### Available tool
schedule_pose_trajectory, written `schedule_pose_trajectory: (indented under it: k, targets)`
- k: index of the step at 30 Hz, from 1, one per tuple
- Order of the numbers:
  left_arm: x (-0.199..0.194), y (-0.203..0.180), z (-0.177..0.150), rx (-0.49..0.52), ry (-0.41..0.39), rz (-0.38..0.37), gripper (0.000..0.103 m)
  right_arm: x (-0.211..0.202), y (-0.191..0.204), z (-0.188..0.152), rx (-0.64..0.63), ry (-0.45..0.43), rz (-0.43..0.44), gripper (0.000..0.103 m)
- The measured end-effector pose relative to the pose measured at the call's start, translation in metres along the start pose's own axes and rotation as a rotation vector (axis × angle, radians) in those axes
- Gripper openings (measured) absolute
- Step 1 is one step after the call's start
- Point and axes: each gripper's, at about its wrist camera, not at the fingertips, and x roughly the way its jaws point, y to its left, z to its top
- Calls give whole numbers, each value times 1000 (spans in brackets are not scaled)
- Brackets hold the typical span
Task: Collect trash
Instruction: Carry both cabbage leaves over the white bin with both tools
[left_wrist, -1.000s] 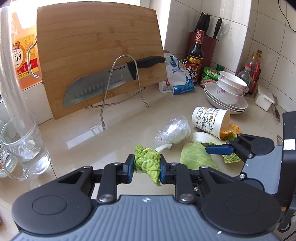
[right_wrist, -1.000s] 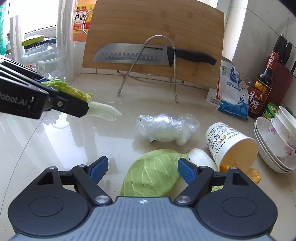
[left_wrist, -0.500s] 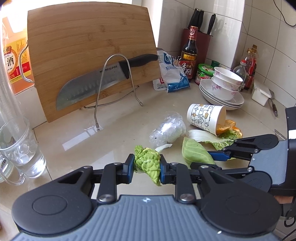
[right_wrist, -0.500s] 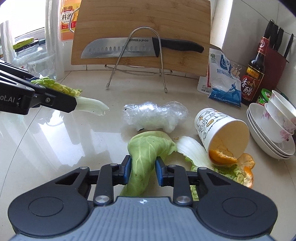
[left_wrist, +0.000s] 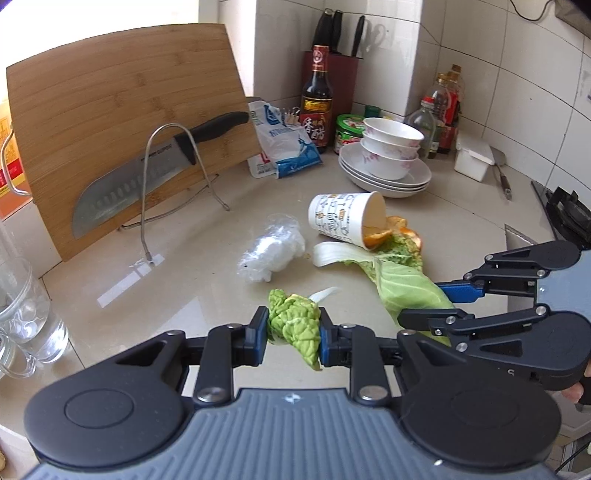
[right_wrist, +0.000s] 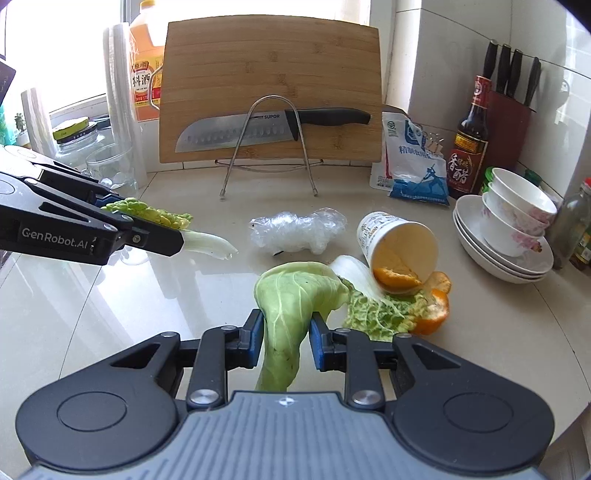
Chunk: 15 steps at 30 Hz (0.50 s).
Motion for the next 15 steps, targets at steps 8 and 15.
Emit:
schedule_pose_trajectory:
  k: [8, 15]
  targets:
    - [-5, -59, 2, 107, 8, -126, 24, -57, -20, -41, 91, -11, -113, 31]
    - [5, -122, 3, 211, 29, -271, 24, -103, -41, -91, 205, 11, -250, 31]
